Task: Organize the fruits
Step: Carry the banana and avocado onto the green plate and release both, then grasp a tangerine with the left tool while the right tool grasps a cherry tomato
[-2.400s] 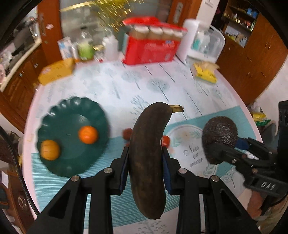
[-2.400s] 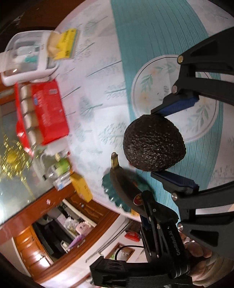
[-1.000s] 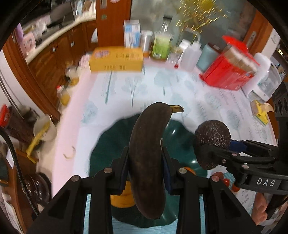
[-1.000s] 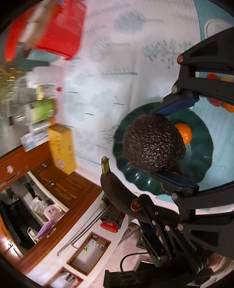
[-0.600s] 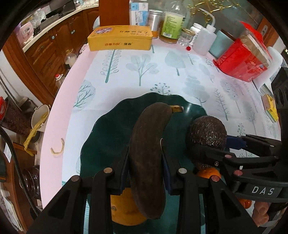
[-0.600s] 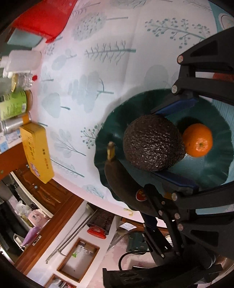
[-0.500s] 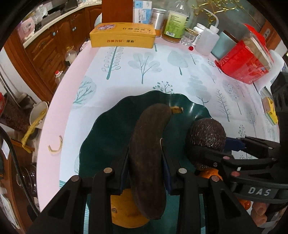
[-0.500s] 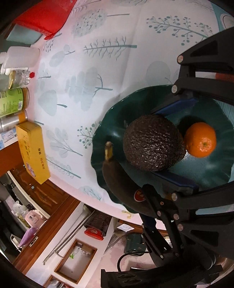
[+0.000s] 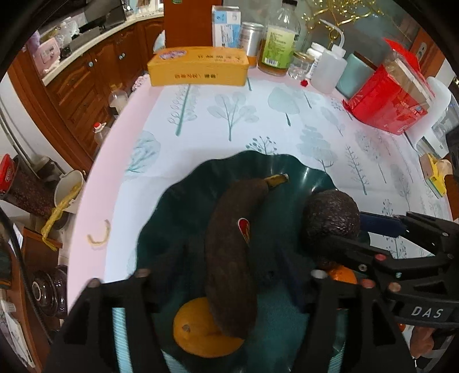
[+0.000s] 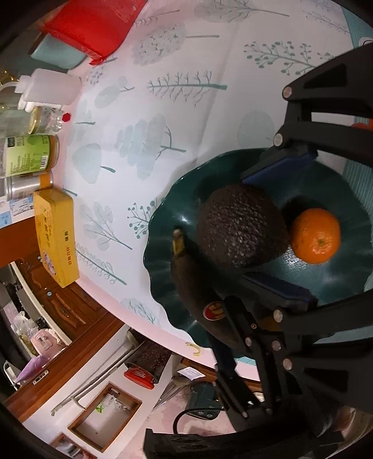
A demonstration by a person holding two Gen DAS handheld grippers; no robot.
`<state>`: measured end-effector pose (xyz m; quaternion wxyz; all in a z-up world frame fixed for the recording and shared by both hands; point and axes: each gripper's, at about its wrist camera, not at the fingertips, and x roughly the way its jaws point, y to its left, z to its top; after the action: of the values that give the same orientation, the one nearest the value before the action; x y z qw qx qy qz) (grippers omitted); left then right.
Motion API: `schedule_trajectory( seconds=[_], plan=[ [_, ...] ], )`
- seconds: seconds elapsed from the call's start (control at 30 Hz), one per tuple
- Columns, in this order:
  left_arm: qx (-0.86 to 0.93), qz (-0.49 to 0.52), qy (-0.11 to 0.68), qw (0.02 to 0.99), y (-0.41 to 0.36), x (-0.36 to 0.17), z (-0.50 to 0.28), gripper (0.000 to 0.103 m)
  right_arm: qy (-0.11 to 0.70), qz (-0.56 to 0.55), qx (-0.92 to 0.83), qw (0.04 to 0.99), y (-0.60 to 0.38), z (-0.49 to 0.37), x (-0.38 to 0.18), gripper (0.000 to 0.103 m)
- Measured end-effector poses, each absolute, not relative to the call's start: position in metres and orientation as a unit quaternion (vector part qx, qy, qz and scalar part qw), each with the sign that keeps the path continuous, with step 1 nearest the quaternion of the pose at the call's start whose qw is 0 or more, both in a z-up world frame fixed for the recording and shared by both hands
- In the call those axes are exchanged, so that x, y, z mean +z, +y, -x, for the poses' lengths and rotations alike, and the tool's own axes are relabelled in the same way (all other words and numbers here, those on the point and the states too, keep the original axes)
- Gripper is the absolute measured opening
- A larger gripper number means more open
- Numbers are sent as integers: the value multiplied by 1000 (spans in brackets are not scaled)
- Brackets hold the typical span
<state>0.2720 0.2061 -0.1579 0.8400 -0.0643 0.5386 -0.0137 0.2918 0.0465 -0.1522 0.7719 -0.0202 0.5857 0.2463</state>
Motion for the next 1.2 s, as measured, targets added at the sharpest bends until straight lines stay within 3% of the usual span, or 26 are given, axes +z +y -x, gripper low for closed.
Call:
schedule_trajectory(
  seconds=[0.07,0.13,0.77,1.2],
  plan=[
    [-17,76,540,838,209,-152,-268,81,581,18,248,775,41,-286,-146,64],
    [-21,86,540,837,211,-146,-261,83,577,18,252,777,37,-279,-138,64],
    [-30,61,477,876,187,-28,-156,86,515,21,252,819,-2,-183,-43,64],
    [-70,73,422,901,160,37,-96,91,428,10,210,879,-58,-106,39,64]
  ],
)
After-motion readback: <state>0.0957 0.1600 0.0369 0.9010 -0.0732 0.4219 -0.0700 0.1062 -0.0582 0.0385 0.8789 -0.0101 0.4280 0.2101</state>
